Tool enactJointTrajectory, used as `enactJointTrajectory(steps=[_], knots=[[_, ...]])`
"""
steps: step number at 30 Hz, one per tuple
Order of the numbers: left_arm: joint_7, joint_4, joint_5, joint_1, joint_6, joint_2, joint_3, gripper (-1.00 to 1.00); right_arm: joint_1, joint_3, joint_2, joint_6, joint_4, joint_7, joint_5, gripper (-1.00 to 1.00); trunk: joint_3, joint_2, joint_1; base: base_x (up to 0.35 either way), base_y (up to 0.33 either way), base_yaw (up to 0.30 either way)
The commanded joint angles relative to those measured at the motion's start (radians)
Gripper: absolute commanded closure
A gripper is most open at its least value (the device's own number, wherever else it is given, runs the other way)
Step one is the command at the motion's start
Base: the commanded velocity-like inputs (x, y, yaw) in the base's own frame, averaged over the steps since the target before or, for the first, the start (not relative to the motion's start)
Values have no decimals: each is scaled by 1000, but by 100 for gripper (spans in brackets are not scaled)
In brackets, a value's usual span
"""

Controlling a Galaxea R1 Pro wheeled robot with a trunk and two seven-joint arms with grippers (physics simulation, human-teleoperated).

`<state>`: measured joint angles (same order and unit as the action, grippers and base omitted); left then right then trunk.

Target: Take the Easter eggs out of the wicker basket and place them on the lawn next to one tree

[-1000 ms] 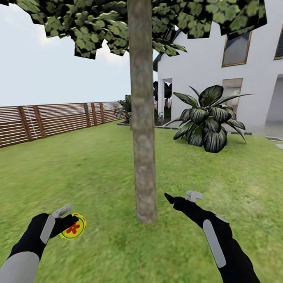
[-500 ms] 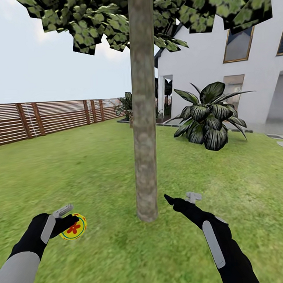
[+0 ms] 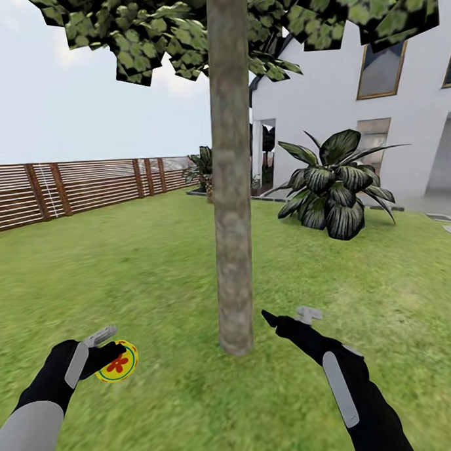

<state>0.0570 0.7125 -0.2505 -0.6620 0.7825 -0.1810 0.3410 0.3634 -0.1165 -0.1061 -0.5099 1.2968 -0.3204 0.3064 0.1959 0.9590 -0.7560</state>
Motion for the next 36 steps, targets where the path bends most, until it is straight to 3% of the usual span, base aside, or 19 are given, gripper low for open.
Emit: enactJointTrajectory(steps=[1, 16, 28, 36], knots=[[6, 1, -10, -1, 4, 0, 1, 100, 1, -4, -1, -9, 1, -3, 5, -100, 3, 1, -1, 254, 178, 0], [6, 1, -10, -1, 4, 1, 1, 100, 1, -5, -1, -10, -5, -3, 7, -100, 27, 1, -1, 153, 198, 0], [6, 1, -10, -1, 4, 1, 1, 100, 1, -5, -1, -10, -5, -6, 7, -100, 47, 1, -1, 119, 70, -5], [6, 1, -10, -1, 4, 3, 1, 100, 0, -5, -1, -10, -5, -9, 7, -100, 57, 1, -1, 143, 46, -172]])
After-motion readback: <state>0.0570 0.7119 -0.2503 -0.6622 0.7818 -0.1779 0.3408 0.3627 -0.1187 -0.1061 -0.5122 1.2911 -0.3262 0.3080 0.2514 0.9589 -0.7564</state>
